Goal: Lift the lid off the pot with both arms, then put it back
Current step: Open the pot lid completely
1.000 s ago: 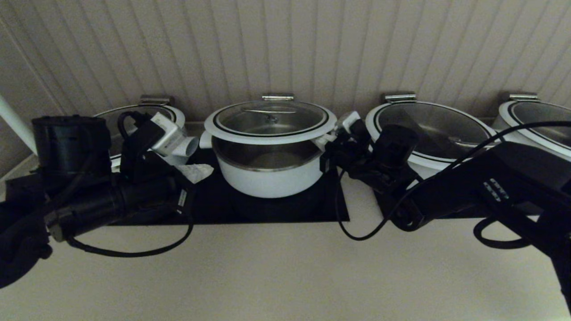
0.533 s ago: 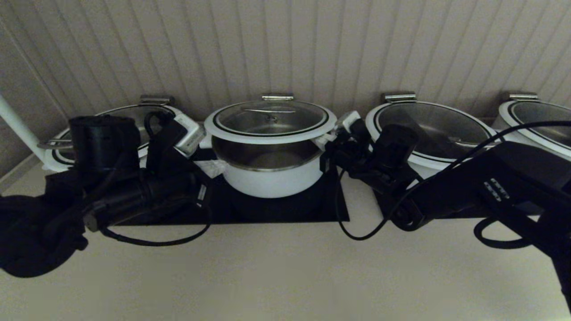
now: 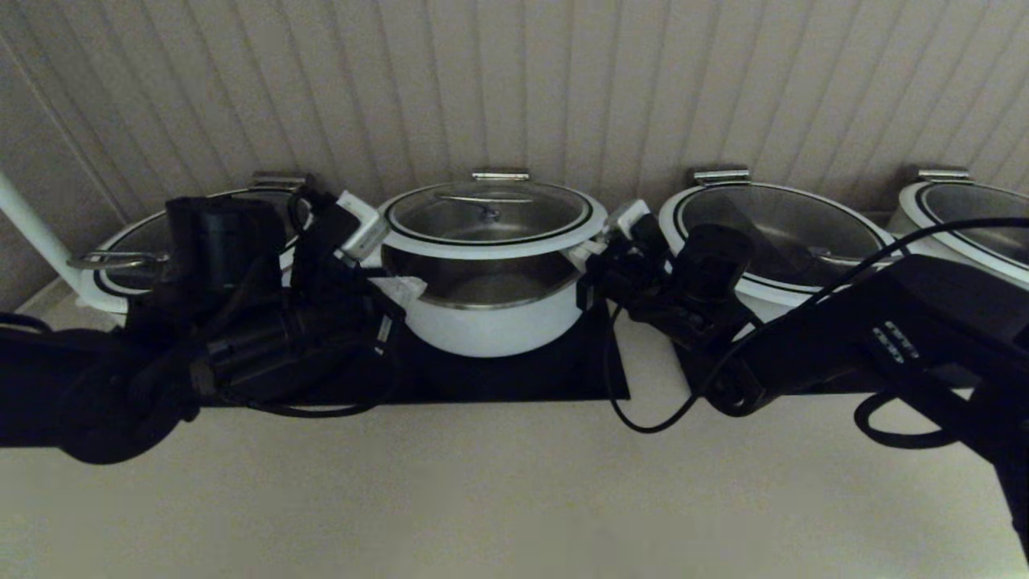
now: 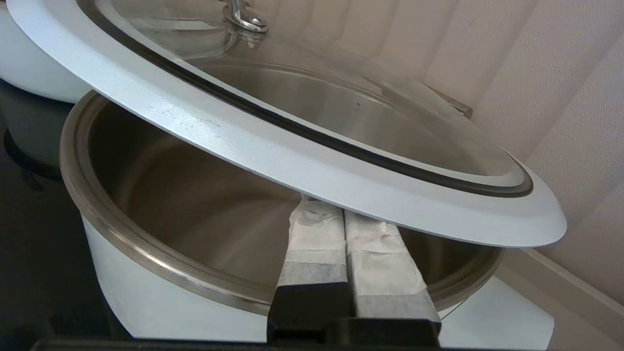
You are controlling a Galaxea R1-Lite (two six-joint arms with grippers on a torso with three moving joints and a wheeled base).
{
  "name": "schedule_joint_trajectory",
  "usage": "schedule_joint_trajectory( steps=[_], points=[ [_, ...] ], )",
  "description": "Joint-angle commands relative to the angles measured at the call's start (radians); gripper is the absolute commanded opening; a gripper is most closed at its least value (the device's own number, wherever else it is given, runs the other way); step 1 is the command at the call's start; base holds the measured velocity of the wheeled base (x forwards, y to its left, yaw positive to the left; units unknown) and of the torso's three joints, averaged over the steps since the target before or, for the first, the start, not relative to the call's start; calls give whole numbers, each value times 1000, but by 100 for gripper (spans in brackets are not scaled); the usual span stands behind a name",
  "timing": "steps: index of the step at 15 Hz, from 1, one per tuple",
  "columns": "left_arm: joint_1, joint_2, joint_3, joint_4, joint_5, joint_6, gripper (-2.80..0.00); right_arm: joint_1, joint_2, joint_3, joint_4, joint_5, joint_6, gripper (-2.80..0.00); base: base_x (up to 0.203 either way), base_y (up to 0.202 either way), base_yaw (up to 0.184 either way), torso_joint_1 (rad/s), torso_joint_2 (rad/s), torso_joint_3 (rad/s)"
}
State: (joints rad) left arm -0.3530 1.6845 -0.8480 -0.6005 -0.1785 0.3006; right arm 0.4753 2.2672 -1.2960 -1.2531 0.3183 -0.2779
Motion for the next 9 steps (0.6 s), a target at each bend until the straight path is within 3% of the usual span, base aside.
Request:
schedule_joint_trajectory(
  steps=[1,9],
  points=[
    [-1,24,-14,-4,-1,2,-280,0,-2,0,-8,2,-1,-280,0,0,0,0,0,0],
    [-14,74,-39,-89,4,2,-280,0,-14,1,-8,3,-1,-280,0,0,0,0,0,0]
  ],
)
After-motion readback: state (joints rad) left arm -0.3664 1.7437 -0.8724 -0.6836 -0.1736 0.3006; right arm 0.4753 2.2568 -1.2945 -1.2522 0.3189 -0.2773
